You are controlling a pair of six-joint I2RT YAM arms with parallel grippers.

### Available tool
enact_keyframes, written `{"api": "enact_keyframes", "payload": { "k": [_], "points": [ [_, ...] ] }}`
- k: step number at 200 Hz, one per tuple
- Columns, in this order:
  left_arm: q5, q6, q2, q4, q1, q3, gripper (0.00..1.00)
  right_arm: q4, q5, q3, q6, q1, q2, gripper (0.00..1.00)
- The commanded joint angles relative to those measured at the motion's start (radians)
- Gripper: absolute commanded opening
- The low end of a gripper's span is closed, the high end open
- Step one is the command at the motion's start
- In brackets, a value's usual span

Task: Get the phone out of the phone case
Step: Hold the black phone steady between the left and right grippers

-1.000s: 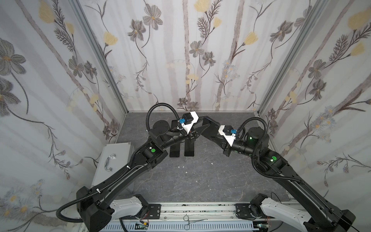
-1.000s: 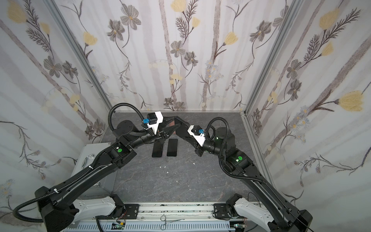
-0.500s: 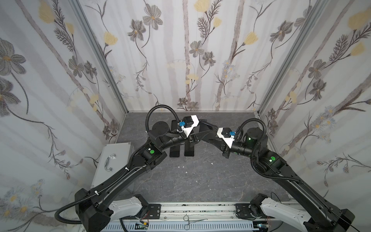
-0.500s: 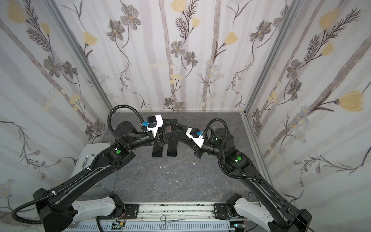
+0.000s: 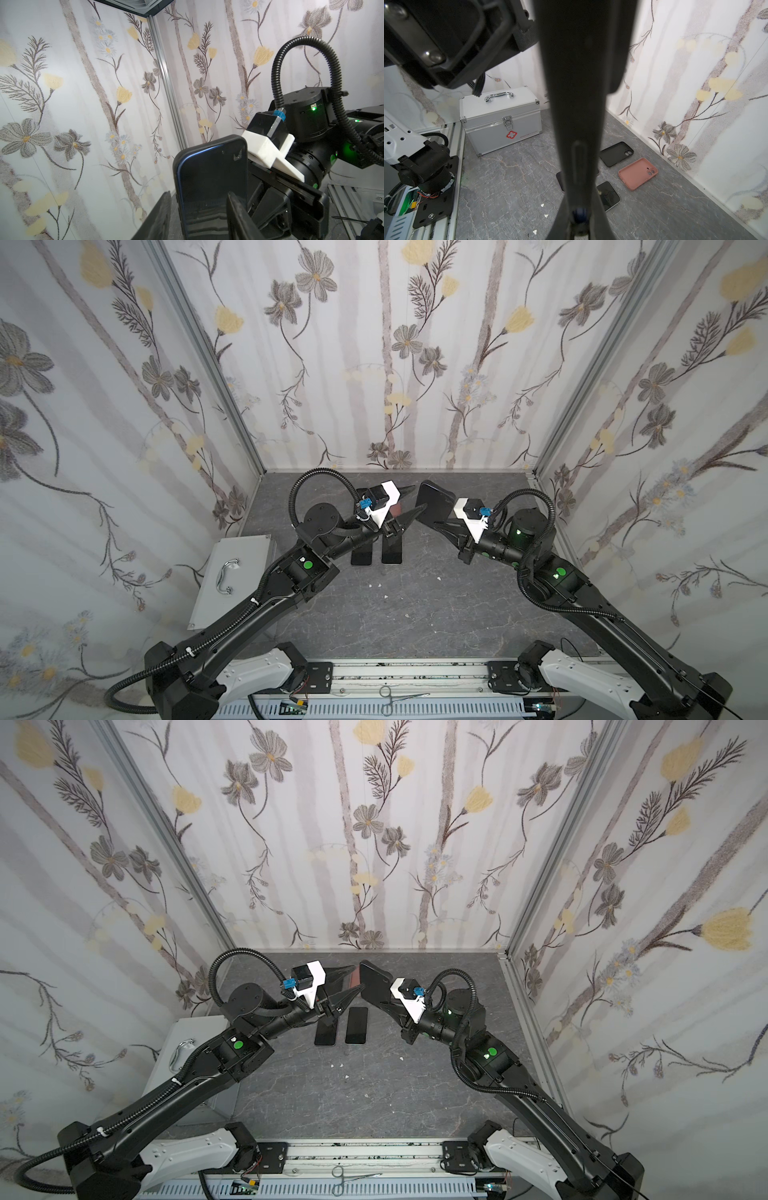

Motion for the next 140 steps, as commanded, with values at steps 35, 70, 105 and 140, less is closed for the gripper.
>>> {"api": "enact_keyframes", "payload": {
  "k": [35, 70, 105, 140],
  "points": [
    [0.012, 0.008, -0.001, 0.049, -0.001, -0.003, 0.42, 0.034, 0.006, 0.027, 0.010, 0.000, 0.026, 0.00],
    [0.011, 0.008, 0.001, 0.048, -0.001, -0.006, 0.43, 0.037, -0.023, 0.023, -0.002, 0.000, 0.019, 0.00],
    [0.011, 0.010, 0.003, 0.049, -0.001, -0.005, 0.44, 0.033, -0.036, 0.019, -0.013, 0.000, 0.017, 0.00],
    [0.005, 0.017, 0.003, 0.050, -0.001, -0.003, 0.46, 0.030, -0.036, 0.016, -0.021, -0.001, 0.018, 0.00]
  ]
}}
